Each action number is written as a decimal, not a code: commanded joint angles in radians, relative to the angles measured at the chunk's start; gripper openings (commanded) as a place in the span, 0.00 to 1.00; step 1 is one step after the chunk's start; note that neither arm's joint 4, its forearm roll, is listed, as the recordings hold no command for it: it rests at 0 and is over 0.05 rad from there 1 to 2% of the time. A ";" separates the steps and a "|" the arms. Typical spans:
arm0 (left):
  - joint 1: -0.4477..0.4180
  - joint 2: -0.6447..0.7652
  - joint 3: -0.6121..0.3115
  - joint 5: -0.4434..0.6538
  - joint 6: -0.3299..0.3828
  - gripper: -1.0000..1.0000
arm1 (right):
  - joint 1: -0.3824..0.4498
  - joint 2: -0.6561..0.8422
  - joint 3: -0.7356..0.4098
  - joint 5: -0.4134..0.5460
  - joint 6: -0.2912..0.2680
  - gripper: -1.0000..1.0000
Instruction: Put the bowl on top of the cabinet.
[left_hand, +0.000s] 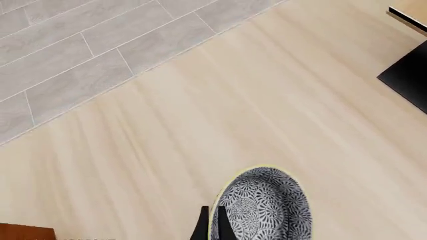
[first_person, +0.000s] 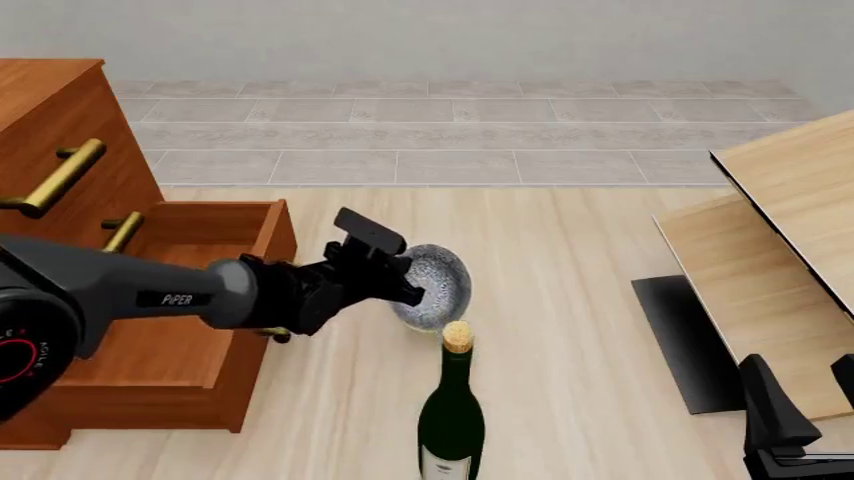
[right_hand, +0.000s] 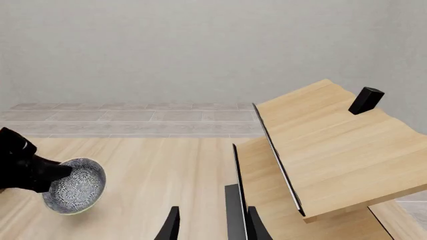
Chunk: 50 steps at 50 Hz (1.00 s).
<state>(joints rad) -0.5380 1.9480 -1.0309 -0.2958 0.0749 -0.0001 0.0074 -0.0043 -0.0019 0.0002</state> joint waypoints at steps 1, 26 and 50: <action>0.039 -0.056 -0.001 0.007 0.006 0.00 | 0.000 0.000 0.000 0.000 0.000 1.00; 0.170 -0.425 0.071 0.033 0.007 0.00 | 0.000 0.000 0.000 0.000 0.000 1.00; 0.212 -0.768 0.099 0.139 -0.022 0.00 | 0.000 0.000 0.000 0.000 0.000 1.00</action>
<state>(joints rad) -0.3430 1.3068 -0.9293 -0.2020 0.0697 -0.0001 0.0074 -0.0043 -0.0019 0.0002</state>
